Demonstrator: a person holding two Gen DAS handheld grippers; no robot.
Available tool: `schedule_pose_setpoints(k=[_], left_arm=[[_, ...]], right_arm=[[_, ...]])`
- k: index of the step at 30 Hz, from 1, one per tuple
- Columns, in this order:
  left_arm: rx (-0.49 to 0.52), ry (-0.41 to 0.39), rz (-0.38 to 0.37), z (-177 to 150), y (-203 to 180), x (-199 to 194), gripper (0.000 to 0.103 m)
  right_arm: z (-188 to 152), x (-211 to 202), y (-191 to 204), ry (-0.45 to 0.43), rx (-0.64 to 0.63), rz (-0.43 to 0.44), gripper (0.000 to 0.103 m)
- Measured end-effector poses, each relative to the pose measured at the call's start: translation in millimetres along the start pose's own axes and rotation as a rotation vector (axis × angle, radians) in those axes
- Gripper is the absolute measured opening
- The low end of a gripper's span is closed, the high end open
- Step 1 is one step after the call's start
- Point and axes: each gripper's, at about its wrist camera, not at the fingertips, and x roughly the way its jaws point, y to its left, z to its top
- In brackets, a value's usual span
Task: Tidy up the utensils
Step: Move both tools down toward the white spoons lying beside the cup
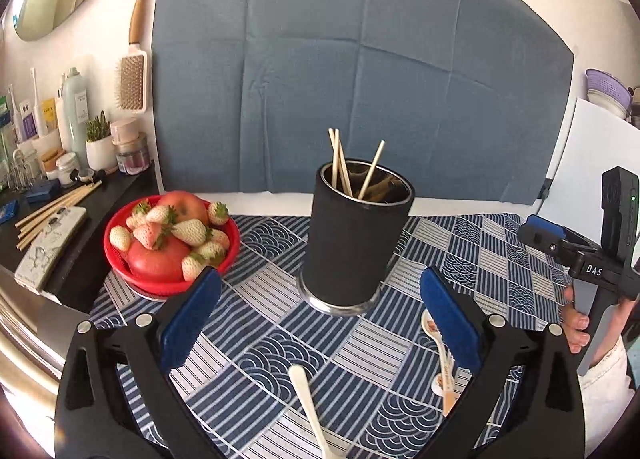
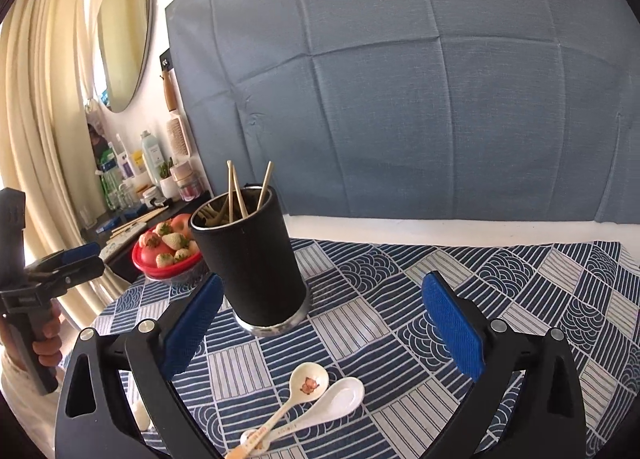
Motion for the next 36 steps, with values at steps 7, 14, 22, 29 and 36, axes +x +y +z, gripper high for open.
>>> schedule_pose_setpoints(k=[7, 14, 22, 29, 36], left_arm=[[-0.025, 0.048, -0.030, -25.2, -18.3, 0.6, 0.097], [0.013, 0.093, -0.004, -46.6, -42.9, 6.0, 0.097], [0.032, 0.134, 0.000, -71.8, -72.5, 13.4, 0.097], [0.030, 0.191, -0.035, -98.0, -98.1, 24.7, 0.097], [0.083, 0.234, -0.055, -113.6, -117.3, 35.9, 0.097]], right_arm=[[-19.8, -5.9, -10.9, 0.072, -0.037, 0.045, 0.095], [-34.1, -9.3, -15.3, 0.100, -0.095, 0.057, 0.095], [-47.2, 3.1, -12.9, 0.192, -0.162, 0.122, 0.095], [-58.8, 31.8, -21.2, 0.276, -0.166, 0.076, 0.094], [-73.4, 74.5, -46.0, 0.387, -0.094, 0.081, 0.061]])
